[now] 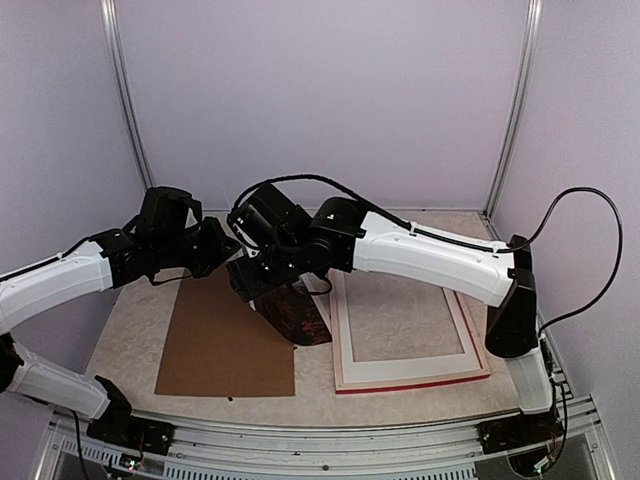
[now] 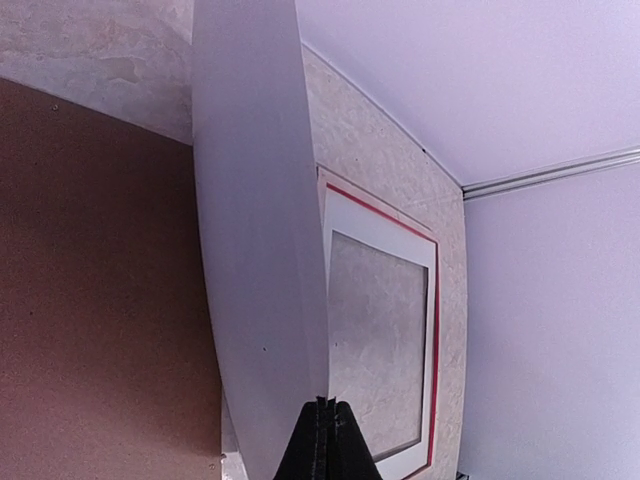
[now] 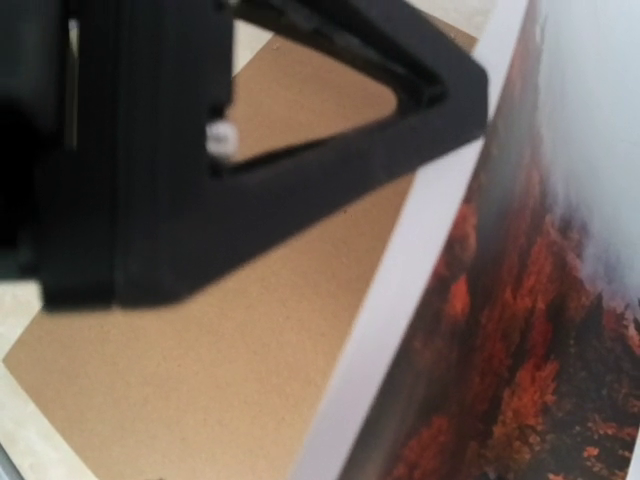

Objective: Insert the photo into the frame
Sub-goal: Pass from the left arm to the right, then pick up the photo from the mat board.

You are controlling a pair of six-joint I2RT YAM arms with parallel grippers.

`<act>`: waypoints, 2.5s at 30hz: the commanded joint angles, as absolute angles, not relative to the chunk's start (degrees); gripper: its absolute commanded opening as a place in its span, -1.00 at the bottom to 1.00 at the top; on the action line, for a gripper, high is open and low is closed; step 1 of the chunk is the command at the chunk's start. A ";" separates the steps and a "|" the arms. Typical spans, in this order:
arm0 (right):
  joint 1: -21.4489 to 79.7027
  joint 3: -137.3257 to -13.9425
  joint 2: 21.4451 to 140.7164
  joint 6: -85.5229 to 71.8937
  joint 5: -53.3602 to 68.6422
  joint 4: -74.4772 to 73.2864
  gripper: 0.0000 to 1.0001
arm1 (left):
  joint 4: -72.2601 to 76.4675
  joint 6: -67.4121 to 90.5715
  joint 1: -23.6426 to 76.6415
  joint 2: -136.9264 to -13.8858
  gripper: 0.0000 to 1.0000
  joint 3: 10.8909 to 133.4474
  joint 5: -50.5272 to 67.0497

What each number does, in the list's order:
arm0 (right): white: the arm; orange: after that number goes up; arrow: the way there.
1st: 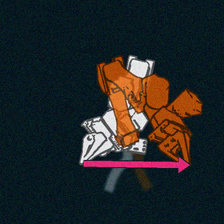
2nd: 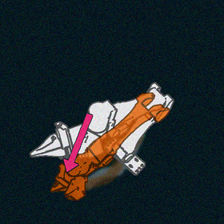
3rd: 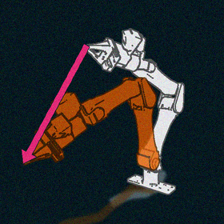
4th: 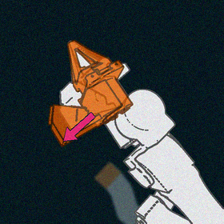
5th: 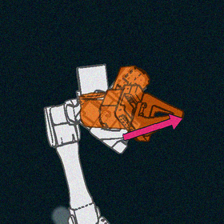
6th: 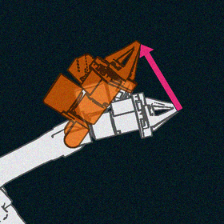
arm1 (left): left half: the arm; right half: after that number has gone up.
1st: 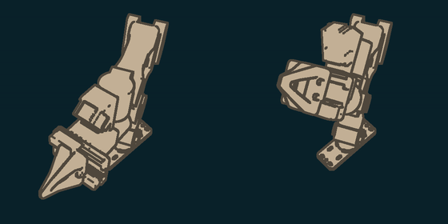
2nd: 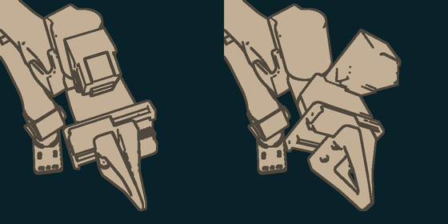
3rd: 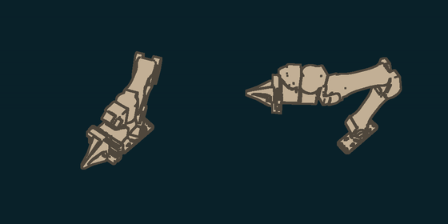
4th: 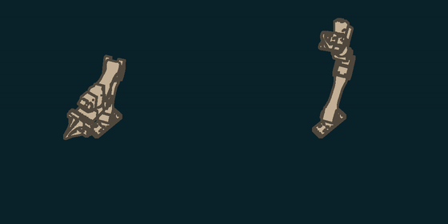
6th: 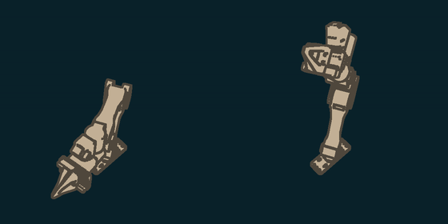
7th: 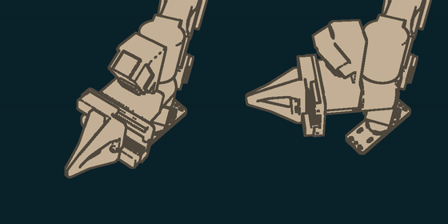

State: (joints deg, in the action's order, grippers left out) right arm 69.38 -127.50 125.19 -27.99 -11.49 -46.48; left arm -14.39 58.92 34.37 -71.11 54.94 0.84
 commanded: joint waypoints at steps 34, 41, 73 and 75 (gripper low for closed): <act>68.95 -130.30 124.43 -29.44 -16.89 -51.37 -1.00 | -12.02 53.98 36.18 -69.52 -0.27 59.63 -2.85; 63.35 -116.91 112.20 -31.31 -12.99 -44.79 -1.00 | -15.23 48.65 34.16 -65.10 0.33 62.37 -5.02; 23.67 -48.27 69.48 -38.07 1.47 -39.61 -1.00 | -15.12 44.35 34.47 -68.66 0.78 61.88 -5.16; 23.49 -46.87 70.38 -37.84 1.57 -39.26 -1.00 | -15.12 43.93 34.67 -68.96 0.78 61.80 -5.55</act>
